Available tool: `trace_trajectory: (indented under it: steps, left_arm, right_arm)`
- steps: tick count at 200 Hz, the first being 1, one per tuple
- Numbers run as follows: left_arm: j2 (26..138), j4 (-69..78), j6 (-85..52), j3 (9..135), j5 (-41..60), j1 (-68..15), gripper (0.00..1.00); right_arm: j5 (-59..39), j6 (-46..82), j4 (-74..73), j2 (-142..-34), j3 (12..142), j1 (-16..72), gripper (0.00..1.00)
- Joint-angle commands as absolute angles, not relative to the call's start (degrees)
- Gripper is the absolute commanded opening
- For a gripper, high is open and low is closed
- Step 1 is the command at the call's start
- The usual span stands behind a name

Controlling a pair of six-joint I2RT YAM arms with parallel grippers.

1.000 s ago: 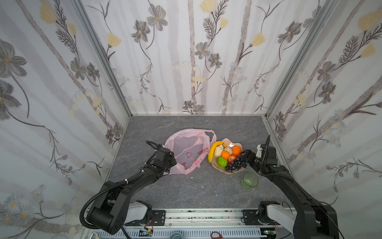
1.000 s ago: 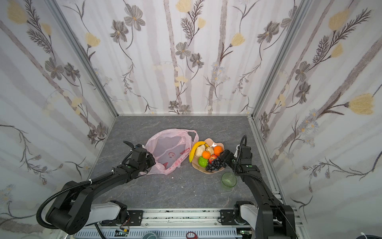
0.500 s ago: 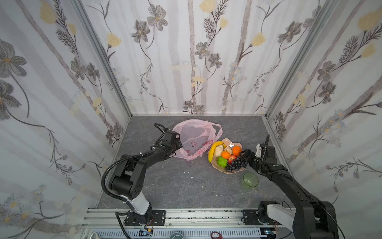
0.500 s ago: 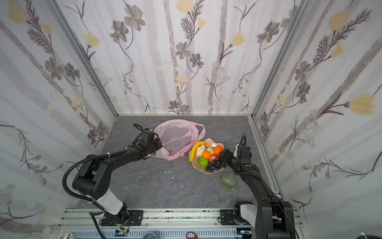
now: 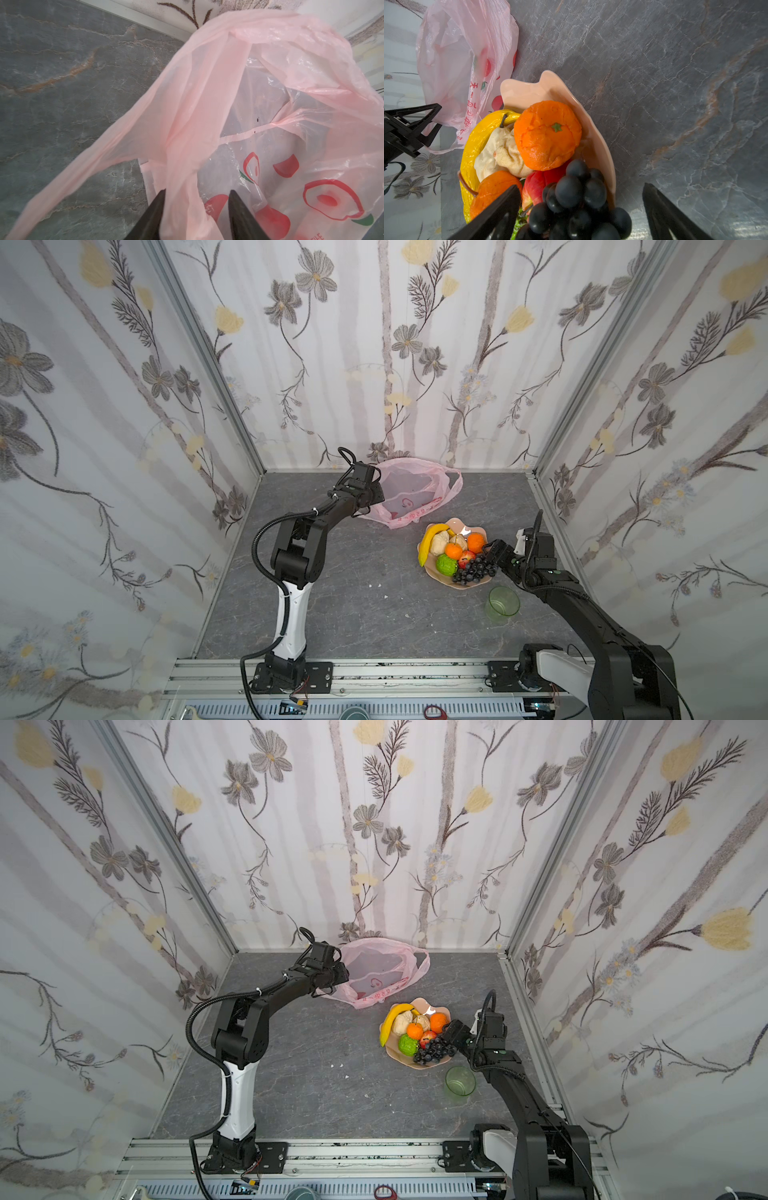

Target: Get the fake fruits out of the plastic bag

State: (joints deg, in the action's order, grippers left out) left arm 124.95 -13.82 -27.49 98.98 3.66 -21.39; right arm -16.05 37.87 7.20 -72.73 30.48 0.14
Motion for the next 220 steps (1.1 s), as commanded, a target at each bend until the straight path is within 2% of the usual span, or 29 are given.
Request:
trace_trajectory:
  steps: [1,7,15,44,130,220]
  left_arm:
    - [125.77,-22.59,-25.0,103.34,1.23,-21.52,0.74]
    - [125.64,-24.24,-25.25,104.3,-0.05,-21.61,0.83]
    - [125.46,-26.36,-25.56,105.41,-1.05,-21.62,0.89]
    - [122.48,-29.47,-26.21,105.95,-0.66,-22.22,1.0]
    - [109.34,-29.15,-28.0,100.37,-1.76,-24.74,1.0]
    - [92.19,-18.79,-31.64,77.47,-8.85,-24.95,1.0]
  right_arm:
    - [-14.41,36.53,6.0,-72.94,31.32,0.0,0.92]
    - [-14.19,36.37,6.06,-72.95,31.4,0.0,0.92]
    - [-13.96,36.07,6.21,-72.95,31.55,0.0,0.92]
    - [-13.8,35.35,6.58,-73.04,32.21,0.0,0.92]
    - [-14.1,33.34,6.65,-78.4,35.77,-0.02,0.92]
    - [-18.87,34.94,2.62,-83.85,37.59,2.41,0.91]
